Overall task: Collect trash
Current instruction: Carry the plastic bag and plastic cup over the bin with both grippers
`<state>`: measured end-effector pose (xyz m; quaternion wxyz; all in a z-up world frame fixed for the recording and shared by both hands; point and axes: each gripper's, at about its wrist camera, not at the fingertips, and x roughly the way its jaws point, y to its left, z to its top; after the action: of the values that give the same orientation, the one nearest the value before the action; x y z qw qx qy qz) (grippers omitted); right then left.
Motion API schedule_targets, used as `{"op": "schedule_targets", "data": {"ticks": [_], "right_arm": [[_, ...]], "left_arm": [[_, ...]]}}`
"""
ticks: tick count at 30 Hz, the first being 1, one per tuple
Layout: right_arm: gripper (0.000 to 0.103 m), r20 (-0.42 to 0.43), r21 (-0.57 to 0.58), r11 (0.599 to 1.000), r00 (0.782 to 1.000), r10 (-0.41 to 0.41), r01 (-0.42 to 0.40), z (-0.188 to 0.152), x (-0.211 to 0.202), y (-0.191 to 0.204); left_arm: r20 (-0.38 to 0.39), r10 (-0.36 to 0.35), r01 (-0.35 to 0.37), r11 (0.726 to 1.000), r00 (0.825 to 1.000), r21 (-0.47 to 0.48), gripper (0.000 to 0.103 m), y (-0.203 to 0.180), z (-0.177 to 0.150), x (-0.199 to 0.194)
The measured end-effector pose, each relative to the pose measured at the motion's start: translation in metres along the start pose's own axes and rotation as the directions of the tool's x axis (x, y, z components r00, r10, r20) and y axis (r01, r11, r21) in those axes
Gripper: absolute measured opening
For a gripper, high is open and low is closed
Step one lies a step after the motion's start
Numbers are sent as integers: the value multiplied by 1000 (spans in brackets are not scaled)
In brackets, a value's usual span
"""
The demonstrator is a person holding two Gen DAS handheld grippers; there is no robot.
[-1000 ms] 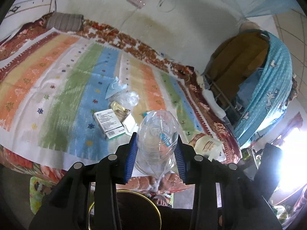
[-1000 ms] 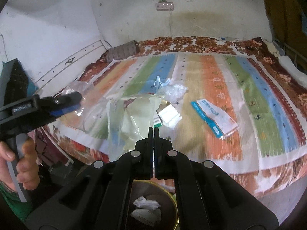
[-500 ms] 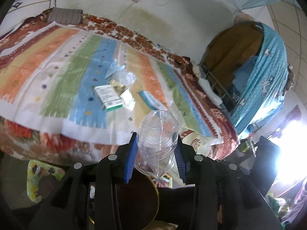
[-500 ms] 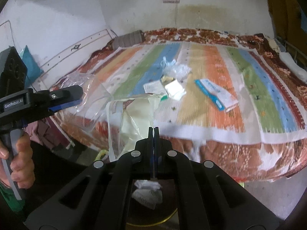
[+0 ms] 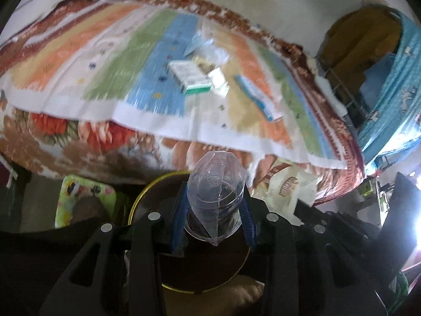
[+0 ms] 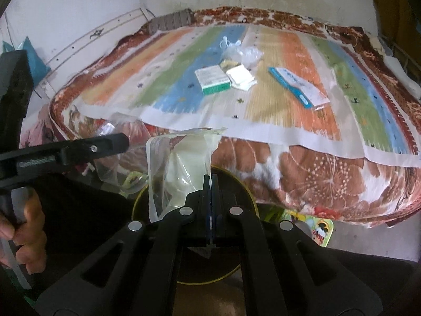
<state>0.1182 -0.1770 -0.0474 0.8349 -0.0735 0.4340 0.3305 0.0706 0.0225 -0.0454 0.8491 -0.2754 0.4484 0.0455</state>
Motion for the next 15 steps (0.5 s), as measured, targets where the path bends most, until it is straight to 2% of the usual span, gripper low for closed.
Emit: {"op": "schedule_targets", "data": {"ticks": [4, 9, 15], "right_arm": [[0, -79, 18, 1000, 997, 8, -7, -2, 18, -2], [0, -135, 59, 998, 991, 14, -6, -2, 35, -6], [0, -231, 100, 995, 973, 30, -7, -8, 60, -11]], "left_arm": [[-80, -4, 0, 998, 997, -62, 36, 10, -2, 17], [-127, 8, -20, 995, 992, -96, 36, 14, -5, 30], [-191, 25, -54, 987, 981, -149, 36, 24, -3, 48]]}}
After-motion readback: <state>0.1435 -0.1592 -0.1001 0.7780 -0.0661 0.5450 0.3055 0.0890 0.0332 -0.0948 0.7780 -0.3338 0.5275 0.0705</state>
